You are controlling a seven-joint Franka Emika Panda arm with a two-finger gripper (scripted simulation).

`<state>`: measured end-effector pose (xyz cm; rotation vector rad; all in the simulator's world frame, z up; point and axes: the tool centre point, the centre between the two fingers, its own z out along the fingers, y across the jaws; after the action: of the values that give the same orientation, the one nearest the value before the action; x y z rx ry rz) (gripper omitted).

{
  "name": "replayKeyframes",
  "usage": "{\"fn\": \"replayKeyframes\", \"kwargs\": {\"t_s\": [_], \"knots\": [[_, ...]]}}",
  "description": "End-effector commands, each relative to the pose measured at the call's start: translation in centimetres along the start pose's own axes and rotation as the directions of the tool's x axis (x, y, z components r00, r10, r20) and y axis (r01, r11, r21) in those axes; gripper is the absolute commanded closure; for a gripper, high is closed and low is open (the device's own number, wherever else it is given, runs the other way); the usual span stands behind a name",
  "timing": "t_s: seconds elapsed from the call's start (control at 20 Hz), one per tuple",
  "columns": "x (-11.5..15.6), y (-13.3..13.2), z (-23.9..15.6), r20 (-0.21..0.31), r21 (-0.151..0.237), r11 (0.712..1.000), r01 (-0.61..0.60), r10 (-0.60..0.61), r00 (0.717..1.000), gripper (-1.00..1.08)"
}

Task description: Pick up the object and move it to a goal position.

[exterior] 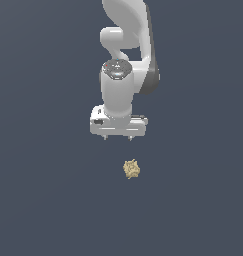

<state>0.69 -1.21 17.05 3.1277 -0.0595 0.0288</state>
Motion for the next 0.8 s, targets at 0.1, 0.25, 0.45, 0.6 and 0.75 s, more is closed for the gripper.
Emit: {"fn": "replayKeyframes", "kwargs": {"t_s": [0.1,0.25,0.45,0.6,0.75], "knots": [[-0.06,-0.04,0.06,0.002,-0.001,1.000,0.005,-0.005,1.000,-0.92],[-0.36,-0.23,0.35,0.012,-0.009,1.000,0.029,-0.028,1.000,-0.92],[-0.80,-0.49,0.74,0.028,-0.018,0.998,0.062,-0.061,0.998,-0.92],[-0.81,-0.49,0.74,0.028,-0.019,0.998,0.062,-0.062,0.998,-0.92],[-0.65,-0.57,0.82,0.027,-0.018,0.998,0.065,-0.065,0.998,-0.92]]}}
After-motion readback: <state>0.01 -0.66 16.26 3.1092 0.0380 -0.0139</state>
